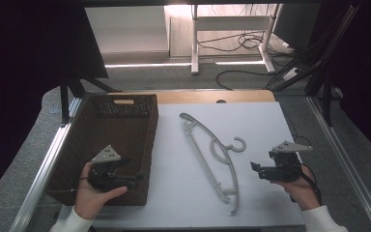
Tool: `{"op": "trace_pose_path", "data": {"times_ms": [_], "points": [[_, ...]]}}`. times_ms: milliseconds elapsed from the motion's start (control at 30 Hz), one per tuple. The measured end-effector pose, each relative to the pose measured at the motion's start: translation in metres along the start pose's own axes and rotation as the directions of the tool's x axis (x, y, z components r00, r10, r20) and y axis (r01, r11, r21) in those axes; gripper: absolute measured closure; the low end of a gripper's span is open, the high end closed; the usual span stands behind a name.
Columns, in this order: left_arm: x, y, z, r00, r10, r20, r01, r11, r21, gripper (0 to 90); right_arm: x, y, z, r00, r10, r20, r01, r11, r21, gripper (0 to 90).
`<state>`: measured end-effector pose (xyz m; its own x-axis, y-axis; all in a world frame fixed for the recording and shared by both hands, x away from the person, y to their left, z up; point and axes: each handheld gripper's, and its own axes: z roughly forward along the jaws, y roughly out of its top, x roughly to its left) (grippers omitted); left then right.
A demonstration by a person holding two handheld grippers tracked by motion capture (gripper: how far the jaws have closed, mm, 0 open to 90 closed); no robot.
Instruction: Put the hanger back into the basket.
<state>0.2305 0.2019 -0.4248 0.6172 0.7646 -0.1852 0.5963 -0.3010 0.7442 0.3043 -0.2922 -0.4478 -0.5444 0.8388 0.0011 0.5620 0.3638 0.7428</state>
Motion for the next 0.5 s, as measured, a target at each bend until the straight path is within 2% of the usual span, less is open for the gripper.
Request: {"op": "trace_pose_path", "data": {"times_ms": [167, 500], "points": [[0.0008, 0.0016, 0.0008, 1.0, 0.001, 0.001, -0.001, 1.0, -0.001, 25.2, -0.0003, -0.0031, -0.0008, 1.0, -0.002, 0.004, 0.002, 1.0, 0.002, 19.7], [0.0002, 0.0026, -0.0006, 1.0, 0.007, 0.004, -0.007, 1.0, -0.005, 25.2, -0.0015, -0.0031, -0.001, 0.9997, 0.014, -0.019, -0.013, 1.0, 0.022, 25.5]]}}
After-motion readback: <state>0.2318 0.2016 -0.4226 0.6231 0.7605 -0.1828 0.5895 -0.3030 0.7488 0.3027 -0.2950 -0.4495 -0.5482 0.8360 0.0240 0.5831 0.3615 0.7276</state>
